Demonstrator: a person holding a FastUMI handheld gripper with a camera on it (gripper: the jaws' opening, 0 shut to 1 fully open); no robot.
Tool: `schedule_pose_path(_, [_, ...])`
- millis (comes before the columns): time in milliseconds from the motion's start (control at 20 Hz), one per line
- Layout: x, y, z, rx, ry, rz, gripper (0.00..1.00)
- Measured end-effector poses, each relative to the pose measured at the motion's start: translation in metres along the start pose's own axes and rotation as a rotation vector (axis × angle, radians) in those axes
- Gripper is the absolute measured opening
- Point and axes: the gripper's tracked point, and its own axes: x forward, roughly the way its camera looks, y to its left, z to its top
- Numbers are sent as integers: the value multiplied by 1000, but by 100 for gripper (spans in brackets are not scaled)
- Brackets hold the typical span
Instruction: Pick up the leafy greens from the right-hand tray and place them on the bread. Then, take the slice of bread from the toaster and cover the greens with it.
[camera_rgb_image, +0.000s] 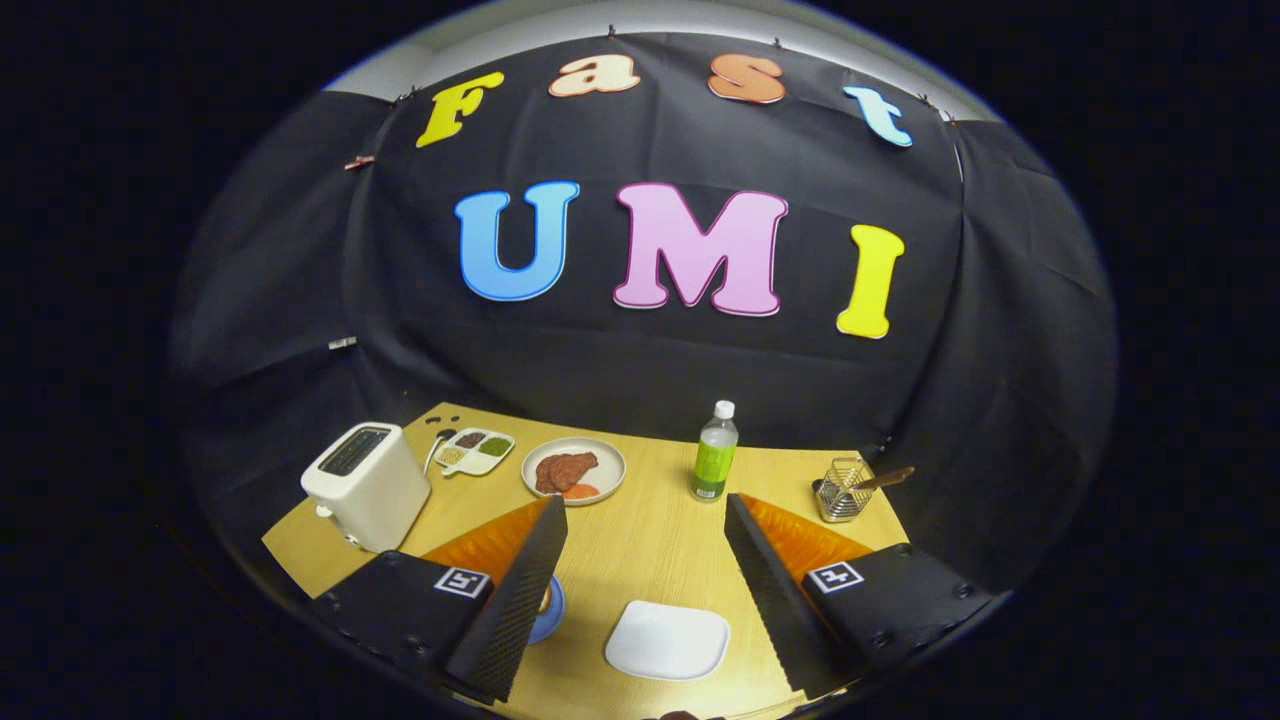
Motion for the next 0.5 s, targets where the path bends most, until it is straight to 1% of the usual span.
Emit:
schedule_pose_path(200, [-19, -16, 31, -15, -64, 1, 99])
schedule_pose_path(350, [-27, -25, 37, 3, -78, 5, 98])
schedule_pose_path(500, [-23, -30, 34, 42, -65, 18, 98])
